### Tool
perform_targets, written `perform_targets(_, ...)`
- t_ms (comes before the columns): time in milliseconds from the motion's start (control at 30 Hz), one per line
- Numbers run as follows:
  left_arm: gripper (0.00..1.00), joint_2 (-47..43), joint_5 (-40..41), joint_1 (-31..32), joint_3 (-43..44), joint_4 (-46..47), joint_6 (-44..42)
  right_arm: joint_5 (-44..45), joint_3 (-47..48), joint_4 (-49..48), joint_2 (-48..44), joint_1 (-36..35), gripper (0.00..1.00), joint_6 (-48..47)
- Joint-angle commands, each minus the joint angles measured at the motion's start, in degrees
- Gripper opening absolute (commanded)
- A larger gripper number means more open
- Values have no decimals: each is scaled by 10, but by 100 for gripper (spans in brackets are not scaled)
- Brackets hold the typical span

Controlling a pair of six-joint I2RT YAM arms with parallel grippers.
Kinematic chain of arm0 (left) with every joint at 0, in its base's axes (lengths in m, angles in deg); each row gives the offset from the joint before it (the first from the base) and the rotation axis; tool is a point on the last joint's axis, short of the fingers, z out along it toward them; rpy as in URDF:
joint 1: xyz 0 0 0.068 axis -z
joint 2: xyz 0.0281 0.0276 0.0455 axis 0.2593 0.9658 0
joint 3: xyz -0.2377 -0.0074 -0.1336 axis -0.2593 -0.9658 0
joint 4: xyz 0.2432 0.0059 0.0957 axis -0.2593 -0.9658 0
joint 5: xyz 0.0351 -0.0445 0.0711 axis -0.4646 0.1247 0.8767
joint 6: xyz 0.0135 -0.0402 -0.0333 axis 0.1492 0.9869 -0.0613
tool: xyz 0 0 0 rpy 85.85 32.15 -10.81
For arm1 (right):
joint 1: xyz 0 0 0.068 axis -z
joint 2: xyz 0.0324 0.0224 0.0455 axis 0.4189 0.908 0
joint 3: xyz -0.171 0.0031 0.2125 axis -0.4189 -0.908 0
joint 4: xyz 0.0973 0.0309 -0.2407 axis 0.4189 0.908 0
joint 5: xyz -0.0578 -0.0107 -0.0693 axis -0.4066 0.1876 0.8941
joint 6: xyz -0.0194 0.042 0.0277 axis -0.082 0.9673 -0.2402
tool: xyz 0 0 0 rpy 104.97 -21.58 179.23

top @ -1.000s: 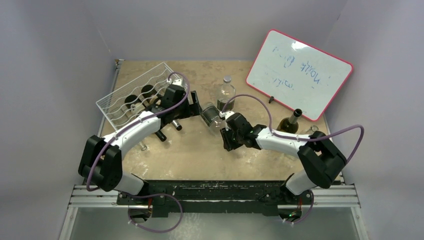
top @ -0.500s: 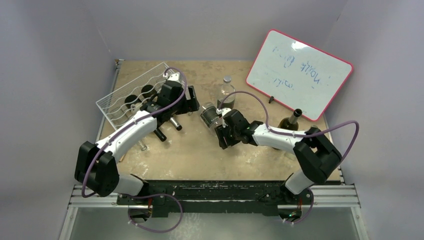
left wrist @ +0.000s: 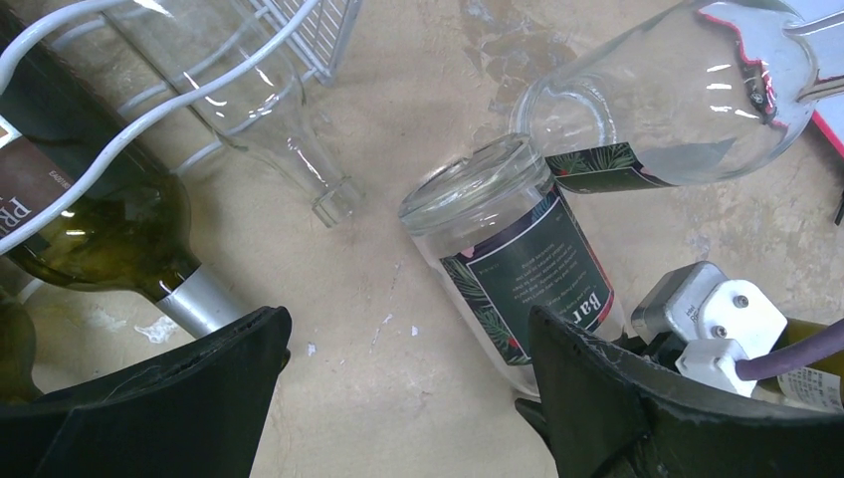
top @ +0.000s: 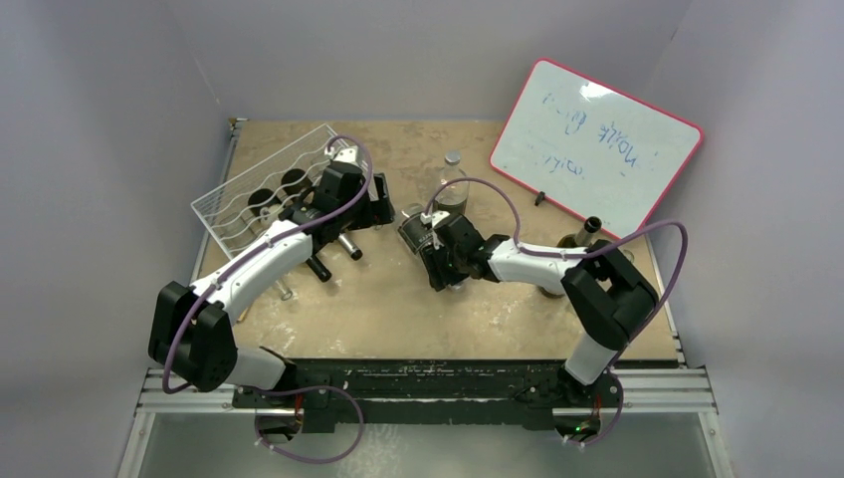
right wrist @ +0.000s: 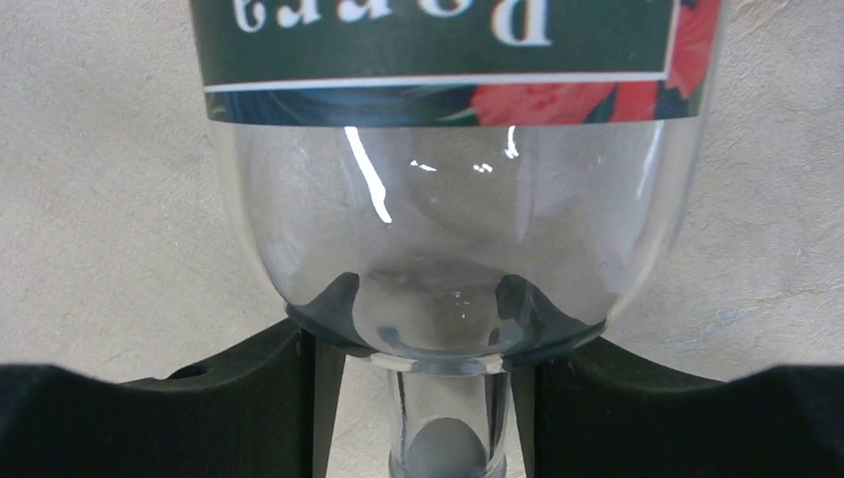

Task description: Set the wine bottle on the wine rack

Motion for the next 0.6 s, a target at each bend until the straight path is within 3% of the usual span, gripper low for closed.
perform_targets(0, 90, -20, 18, -4, 23, 6, -11, -3, 14, -14, 10, 2, 58, -14)
perform_targets(67, 90, -22, 21, -5, 22, 5, -11, 2, 14, -14, 15, 2, 53, -15)
perform_targets(100, 90, -23, 22, -5, 23, 5, -11, 5, 13, -13, 18, 2, 46, -16)
perform_targets(200, 90, -27, 24, -4, 25, 2, -11, 33, 13, -18, 19, 2, 2, -24)
perform_targets(567, 90, -79, 54, -5, 46, -9, -19, 7, 2, -67, -103, 2, 0, -39)
